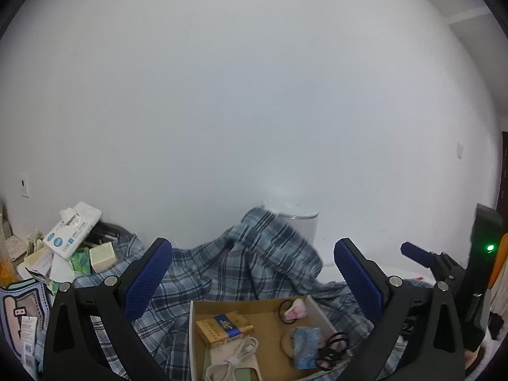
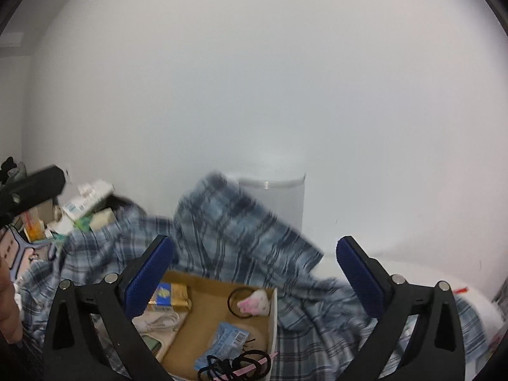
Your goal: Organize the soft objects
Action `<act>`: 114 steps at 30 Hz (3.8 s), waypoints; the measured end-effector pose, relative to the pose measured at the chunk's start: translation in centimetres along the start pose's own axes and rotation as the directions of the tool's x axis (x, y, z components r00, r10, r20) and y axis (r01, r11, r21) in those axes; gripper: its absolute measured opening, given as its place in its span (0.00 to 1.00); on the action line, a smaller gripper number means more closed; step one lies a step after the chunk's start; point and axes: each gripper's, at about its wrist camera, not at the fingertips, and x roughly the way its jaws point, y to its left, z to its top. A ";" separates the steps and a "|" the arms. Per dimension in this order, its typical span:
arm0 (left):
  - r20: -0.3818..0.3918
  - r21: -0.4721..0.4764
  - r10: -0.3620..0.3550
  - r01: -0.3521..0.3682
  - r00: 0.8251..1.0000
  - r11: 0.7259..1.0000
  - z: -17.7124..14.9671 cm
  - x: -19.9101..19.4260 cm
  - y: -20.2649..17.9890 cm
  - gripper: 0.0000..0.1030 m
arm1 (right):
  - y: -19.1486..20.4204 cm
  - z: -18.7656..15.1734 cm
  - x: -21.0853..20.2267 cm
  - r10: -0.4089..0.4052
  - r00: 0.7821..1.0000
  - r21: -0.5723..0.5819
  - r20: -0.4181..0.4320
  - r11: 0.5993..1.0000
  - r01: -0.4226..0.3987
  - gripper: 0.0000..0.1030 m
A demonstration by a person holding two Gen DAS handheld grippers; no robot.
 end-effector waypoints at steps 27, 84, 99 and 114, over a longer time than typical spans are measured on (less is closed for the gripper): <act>0.122 0.095 0.030 -0.041 0.992 0.995 -8.8 -9.4 -1.9 1.00 | -0.7 -7.2 -13.1 0.032 0.982 -0.012 0.184 0.999 -0.031 0.99; 0.112 0.140 0.035 -0.051 0.993 0.989 -10.9 -8.4 -2.0 1.00 | -0.8 -9.5 -13.0 -0.010 0.987 -0.029 0.162 0.999 0.015 0.99; 0.110 0.150 0.035 -0.052 0.993 0.987 -10.8 -8.3 -2.0 1.00 | -0.8 -9.5 -13.0 -0.007 0.985 -0.030 0.171 0.999 0.012 1.00; 0.078 0.115 0.026 -0.035 0.997 0.993 -10.8 -8.0 -1.2 1.00 | -0.9 -9.5 -13.1 -0.013 0.985 -0.027 0.172 0.999 0.018 1.00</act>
